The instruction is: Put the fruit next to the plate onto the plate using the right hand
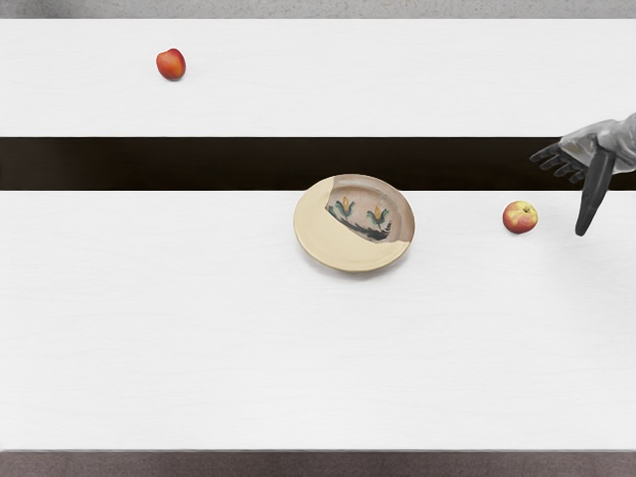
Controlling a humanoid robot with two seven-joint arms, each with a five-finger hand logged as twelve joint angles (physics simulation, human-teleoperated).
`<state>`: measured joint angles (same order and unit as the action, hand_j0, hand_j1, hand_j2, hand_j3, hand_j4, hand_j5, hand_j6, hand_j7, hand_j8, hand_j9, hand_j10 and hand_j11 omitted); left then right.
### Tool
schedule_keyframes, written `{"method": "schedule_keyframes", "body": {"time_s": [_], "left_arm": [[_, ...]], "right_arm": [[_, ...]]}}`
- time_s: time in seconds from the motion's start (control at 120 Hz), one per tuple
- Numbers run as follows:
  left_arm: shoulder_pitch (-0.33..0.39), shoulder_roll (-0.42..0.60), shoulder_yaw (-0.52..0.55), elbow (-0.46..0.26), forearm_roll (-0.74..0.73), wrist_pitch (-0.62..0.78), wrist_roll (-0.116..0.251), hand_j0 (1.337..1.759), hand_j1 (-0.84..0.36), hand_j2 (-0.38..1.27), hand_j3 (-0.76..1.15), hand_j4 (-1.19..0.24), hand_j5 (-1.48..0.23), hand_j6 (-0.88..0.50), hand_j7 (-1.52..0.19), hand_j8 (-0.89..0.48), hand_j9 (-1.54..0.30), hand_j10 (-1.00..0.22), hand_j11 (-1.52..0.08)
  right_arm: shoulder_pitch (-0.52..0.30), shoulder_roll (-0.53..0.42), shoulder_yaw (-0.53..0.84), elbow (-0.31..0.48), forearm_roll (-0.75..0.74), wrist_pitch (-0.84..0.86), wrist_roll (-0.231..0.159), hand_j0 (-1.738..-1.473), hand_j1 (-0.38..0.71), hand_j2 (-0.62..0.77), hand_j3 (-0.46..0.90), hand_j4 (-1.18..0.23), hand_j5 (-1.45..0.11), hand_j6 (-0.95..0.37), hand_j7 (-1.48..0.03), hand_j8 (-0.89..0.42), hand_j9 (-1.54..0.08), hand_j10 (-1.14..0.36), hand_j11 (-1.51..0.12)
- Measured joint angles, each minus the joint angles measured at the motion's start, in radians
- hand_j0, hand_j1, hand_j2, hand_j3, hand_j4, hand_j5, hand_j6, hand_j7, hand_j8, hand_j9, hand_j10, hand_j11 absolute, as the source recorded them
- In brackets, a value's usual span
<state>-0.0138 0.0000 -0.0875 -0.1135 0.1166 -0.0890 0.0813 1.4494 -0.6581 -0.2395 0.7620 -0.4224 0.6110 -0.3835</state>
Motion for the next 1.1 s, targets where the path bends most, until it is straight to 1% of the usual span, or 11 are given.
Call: {"method": "schedule_keyframes", "body": {"time_s": [0.3,0.392,0.483,0.55,0.592,0.617,0.658,0.708,0.817,0.925,1.1], "left_arm": [[0.0,0.0,0.0,0.0,0.0,0.0,0.0,1.658,0.34,0.0,0.0,-0.01,-0.01,-0.01,-0.01,-0.01,-0.01,-0.01,-0.01],[0.0,0.0,0.0,0.0,0.0,0.0,0.0,1.658,0.34,0.0,0.0,-0.01,-0.01,-0.01,-0.01,-0.01,-0.01,-0.01,-0.01],[0.0,0.0,0.0,0.0,0.0,0.0,0.0,1.658,0.34,0.0,0.0,-0.01,-0.01,-0.01,-0.01,-0.01,-0.01,-0.01,-0.01],[0.0,0.0,0.0,0.0,0.0,0.0,0.0,1.658,0.34,0.0,0.0,-0.01,-0.01,-0.01,-0.01,-0.01,-0.01,-0.01,-0.01],[0.0,0.0,0.0,0.0,0.0,0.0,0.0,1.658,0.34,0.0,0.0,-0.01,-0.01,-0.01,-0.01,-0.01,-0.01,-0.01,-0.01],[0.0,0.0,0.0,0.0,0.0,0.0,0.0,1.658,0.34,0.0,0.0,-0.01,-0.01,-0.01,-0.01,-0.01,-0.01,-0.01,-0.01],[0.0,0.0,0.0,0.0,0.0,0.0,0.0,1.658,0.34,0.0,0.0,-0.01,-0.01,-0.01,-0.01,-0.01,-0.01,-0.01,-0.01],[0.0,0.0,0.0,0.0,0.0,0.0,0.0,1.658,0.34,0.0,0.0,-0.01,-0.01,-0.01,-0.01,-0.01,-0.01,-0.01,-0.01],[0.0,0.0,0.0,0.0,0.0,0.0,0.0,1.658,0.34,0.0,0.0,-0.01,-0.01,-0.01,-0.01,-0.01,-0.01,-0.01,-0.01],[0.0,0.0,0.0,0.0,0.0,0.0,0.0,1.658,0.34,0.0,0.0,-0.01,-0.01,-0.01,-0.01,-0.01,-0.01,-0.01,-0.01],[0.0,0.0,0.0,0.0,0.0,0.0,0.0,1.658,0.34,0.0,0.0,-0.01,-0.01,-0.01,-0.01,-0.01,-0.01,-0.01,-0.01]], "right_arm": [[0.013,0.002,-0.002,0.004,-0.006,0.0,-0.003,-1.658,-0.35,0.0,0.0,0.0,0.0,0.0,0.0,0.0,0.0,0.0,0.0],[0.011,-0.004,0.006,0.015,-0.003,0.0,-0.03,-1.658,-0.35,0.0,0.0,0.0,0.0,0.0,0.0,0.0,0.0,0.0,0.0],[0.011,-0.021,0.017,0.037,-0.001,0.0,-0.044,-1.658,-0.35,0.0,0.0,0.0,0.0,0.0,0.0,0.0,0.0,0.0,0.0],[0.015,-0.051,0.022,0.077,-0.002,0.0,-0.049,-1.658,-0.35,0.0,0.0,0.0,0.0,0.0,0.0,0.0,0.0,0.0,0.0],[0.018,-0.076,0.024,0.124,-0.004,0.0,-0.056,-1.658,-0.35,0.0,0.0,0.0,0.0,0.0,0.0,0.0,0.0,0.0,0.0],[0.021,-0.097,0.027,0.165,-0.005,0.0,-0.072,-1.658,-0.35,0.0,0.0,0.0,0.0,0.0,0.0,0.0,0.0,0.0,0.0],[0.026,-0.129,0.043,0.235,-0.008,0.0,-0.119,-1.658,-0.35,0.0,0.0,0.0,0.0,0.0,0.0,0.0,0.0,0.0,0.0],[0.029,-0.153,0.083,0.294,-0.012,0.0,-0.16,-1.658,-0.35,0.0,0.0,0.0,0.0,0.0,0.0,0.0,0.0,0.0,0.0],[0.03,-0.176,0.201,0.358,-0.09,0.0,-0.204,-1.658,-0.35,0.0,0.0,0.0,0.0,0.0,0.0,0.0,0.0,0.0,0.0],[0.022,-0.145,0.246,0.399,-0.204,-0.058,-0.219,-1.658,-0.35,0.0,0.0,0.0,0.0,0.0,0.0,0.0,0.0,0.0,0.0],[-0.02,-0.016,0.258,0.429,-0.376,-0.228,-0.226,-1.658,-0.35,0.0,0.0,0.0,0.0,-0.01,0.0,0.0,0.0,0.0,0.0]]}}
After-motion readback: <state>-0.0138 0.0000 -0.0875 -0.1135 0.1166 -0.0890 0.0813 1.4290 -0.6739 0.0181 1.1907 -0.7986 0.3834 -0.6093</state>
